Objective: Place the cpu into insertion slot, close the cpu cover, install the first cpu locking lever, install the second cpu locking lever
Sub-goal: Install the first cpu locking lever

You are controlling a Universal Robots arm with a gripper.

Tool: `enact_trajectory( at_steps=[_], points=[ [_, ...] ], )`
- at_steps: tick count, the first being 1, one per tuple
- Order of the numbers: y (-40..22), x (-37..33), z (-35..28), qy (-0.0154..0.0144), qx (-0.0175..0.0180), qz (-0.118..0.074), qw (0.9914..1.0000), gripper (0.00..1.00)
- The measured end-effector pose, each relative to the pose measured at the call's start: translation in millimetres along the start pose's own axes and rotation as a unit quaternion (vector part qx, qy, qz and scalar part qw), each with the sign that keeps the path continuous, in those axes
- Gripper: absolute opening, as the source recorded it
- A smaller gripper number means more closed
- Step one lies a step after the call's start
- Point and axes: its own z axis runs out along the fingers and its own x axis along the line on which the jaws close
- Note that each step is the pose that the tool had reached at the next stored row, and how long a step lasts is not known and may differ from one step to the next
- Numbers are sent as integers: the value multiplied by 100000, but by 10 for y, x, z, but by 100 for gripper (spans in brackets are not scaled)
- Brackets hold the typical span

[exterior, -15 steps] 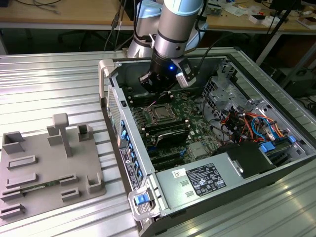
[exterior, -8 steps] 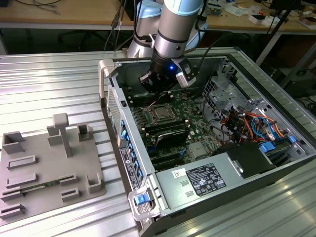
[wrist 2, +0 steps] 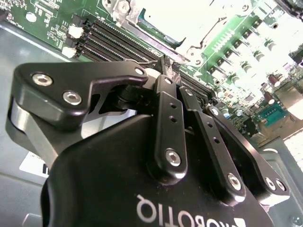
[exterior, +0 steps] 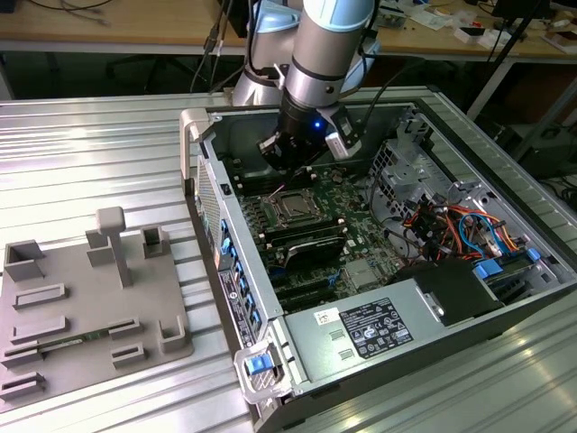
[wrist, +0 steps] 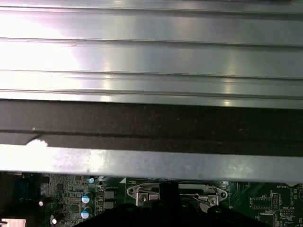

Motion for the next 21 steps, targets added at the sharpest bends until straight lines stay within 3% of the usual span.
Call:
enact_trajectory(
  at_steps=[21],
  points=[
    [37,-232,162,-1,21,5,100000,11]
  ],
)
